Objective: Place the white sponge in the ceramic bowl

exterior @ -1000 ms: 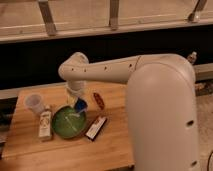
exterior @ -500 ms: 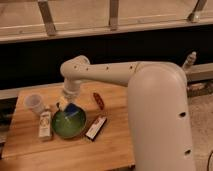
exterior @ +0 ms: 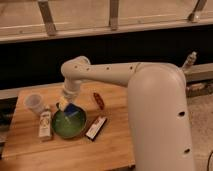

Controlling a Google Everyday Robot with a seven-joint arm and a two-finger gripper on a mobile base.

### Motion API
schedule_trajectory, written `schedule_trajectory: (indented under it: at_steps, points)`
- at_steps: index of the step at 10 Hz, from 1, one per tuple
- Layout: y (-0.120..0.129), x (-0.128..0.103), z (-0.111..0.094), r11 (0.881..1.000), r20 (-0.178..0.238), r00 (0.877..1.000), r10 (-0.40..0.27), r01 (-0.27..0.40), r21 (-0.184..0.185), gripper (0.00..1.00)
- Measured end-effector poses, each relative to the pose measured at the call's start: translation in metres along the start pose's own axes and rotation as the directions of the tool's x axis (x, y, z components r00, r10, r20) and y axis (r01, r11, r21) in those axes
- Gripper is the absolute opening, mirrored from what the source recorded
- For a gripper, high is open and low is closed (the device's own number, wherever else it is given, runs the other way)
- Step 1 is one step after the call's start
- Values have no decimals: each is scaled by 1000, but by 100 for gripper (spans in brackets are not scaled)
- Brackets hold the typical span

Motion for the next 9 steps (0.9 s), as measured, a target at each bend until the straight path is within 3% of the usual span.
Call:
schedule_trajectory:
  at_steps: [3,4,9]
  points:
    - [0,0,0,1000,0,1000,1,-1,0,75]
    - [0,0,0,1000,0,1000,0,0,0,80]
    - [0,0,0,1000,-1,1000,1,-1,0,80]
